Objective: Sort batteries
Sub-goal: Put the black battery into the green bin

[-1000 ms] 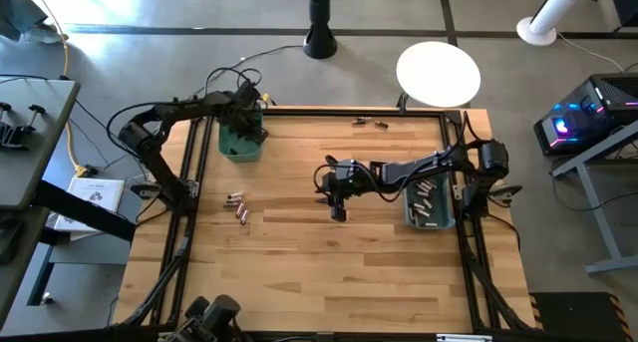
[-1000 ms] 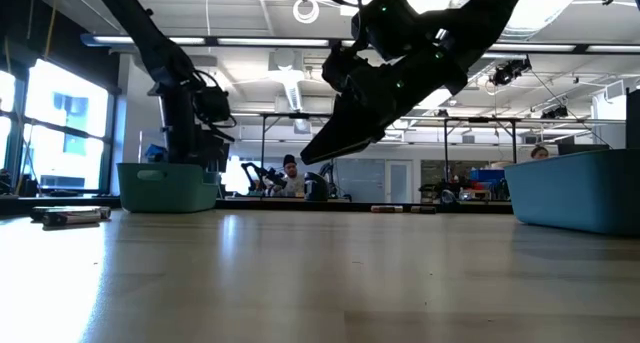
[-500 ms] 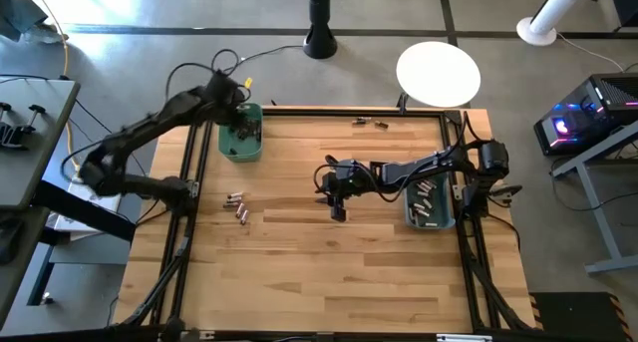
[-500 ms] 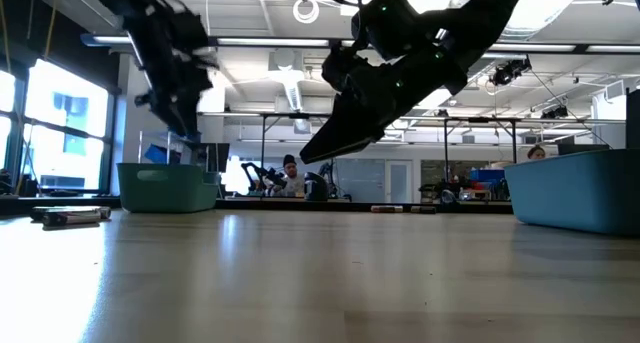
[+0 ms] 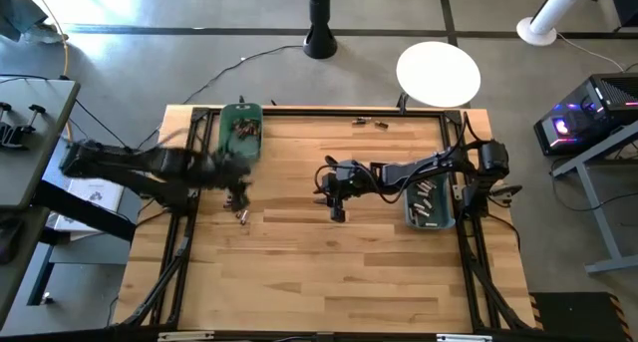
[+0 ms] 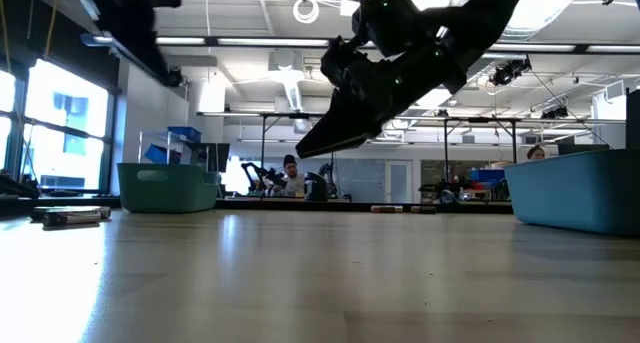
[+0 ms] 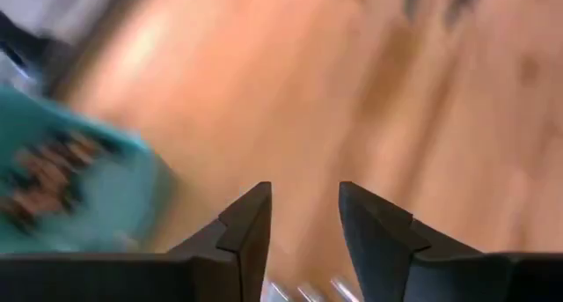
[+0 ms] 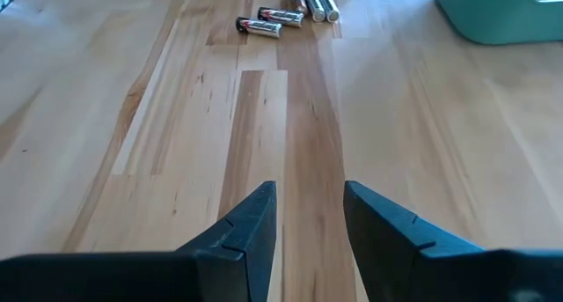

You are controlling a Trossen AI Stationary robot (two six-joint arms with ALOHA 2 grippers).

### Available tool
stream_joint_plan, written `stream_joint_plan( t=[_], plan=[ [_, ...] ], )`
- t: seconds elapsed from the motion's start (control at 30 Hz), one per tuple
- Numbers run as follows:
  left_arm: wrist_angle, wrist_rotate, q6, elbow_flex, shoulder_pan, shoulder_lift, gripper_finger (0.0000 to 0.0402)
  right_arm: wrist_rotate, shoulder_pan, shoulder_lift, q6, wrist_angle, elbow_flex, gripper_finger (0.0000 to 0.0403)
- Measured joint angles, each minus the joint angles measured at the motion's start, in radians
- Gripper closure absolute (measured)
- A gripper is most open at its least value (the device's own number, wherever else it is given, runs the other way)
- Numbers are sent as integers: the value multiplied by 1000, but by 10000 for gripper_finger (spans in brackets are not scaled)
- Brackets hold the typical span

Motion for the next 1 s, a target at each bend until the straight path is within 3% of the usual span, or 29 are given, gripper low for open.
stream_joint_plan(
  t=[0.17,0.27,0.33,0.43,0.63,1.0],
  plan=[
    [-148,48,-440,-62,-238,34,285,0,19,0,-38,1,0,274],
    [-167,126,-682,-112,-317,53,286,0,28,0,-62,13,0,274],
    [-173,166,-753,-149,-341,63,286,0,30,0,-68,26,0,274],
    [-176,199,-777,-209,-356,72,286,0,32,0,-71,36,0,274],
    [-156,194,-612,-304,-354,72,277,0,32,0,-78,37,0,274],
    [-66,144,-574,-420,-321,73,198,0,32,0,-78,41,0,274]
  ],
)
